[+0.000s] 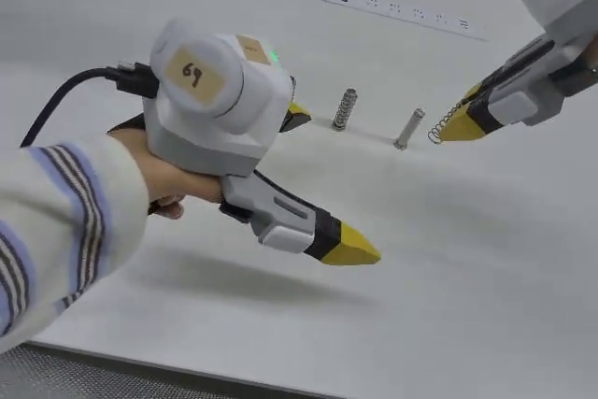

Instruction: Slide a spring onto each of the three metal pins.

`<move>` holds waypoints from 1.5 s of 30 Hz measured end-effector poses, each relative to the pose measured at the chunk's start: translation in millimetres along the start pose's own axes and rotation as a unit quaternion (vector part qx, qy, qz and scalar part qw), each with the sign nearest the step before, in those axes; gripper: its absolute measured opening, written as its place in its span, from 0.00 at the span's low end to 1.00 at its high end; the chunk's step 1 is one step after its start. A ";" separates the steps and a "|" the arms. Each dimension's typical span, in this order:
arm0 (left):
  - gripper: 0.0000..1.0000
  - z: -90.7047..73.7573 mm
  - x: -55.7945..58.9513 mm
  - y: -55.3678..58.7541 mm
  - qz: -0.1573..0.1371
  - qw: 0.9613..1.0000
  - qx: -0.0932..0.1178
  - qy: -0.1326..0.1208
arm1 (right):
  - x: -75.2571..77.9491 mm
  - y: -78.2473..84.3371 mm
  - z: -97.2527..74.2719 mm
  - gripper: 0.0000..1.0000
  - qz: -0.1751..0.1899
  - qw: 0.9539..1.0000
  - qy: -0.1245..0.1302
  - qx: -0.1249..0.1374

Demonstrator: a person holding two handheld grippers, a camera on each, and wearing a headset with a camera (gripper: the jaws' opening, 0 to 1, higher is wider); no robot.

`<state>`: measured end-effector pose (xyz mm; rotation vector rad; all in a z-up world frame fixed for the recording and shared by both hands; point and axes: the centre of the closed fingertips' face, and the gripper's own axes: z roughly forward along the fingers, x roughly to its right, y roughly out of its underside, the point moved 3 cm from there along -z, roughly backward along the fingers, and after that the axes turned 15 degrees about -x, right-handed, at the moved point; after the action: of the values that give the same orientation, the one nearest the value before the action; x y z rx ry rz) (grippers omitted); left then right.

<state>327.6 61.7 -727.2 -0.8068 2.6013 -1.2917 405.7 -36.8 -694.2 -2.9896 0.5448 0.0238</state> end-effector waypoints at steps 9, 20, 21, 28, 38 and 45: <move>0.98 -1.6 -2.8 -2.7 -0.003 1.000 0.008 -0.007 | 24.4 -14.8 11.7 0.07 -0.006 1.000 0.015 -0.019; 0.98 -0.6 5.6 4.0 0.007 1.000 -0.007 0.012 | 39.6 -20.4 24.2 0.08 -0.013 0.999 0.027 -0.037; 0.98 -0.2 6.0 4.6 0.008 1.000 -0.009 0.011 | 42.1 -20.8 24.1 0.08 -0.013 0.999 0.032 -0.039; 0.98 1.6 7.3 5.6 0.006 1.000 -0.014 0.017 | 44.7 -23.7 25.7 0.08 -0.021 0.998 0.040 -0.042; 0.98 0.8 4.7 9.2 0.006 1.000 -0.022 0.013 | 50.9 -25.3 41.5 0.08 -0.025 0.997 0.037 -0.057; 0.96 -3.6 3.7 11.5 0.010 1.000 -0.027 0.010 | 52.6 -27.9 52.4 0.08 -0.052 0.996 0.042 -0.066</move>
<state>318.5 68.0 -733.3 -0.7796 2.6623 -1.2363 464.9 -23.9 -745.4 -3.1563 0.4094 -0.0777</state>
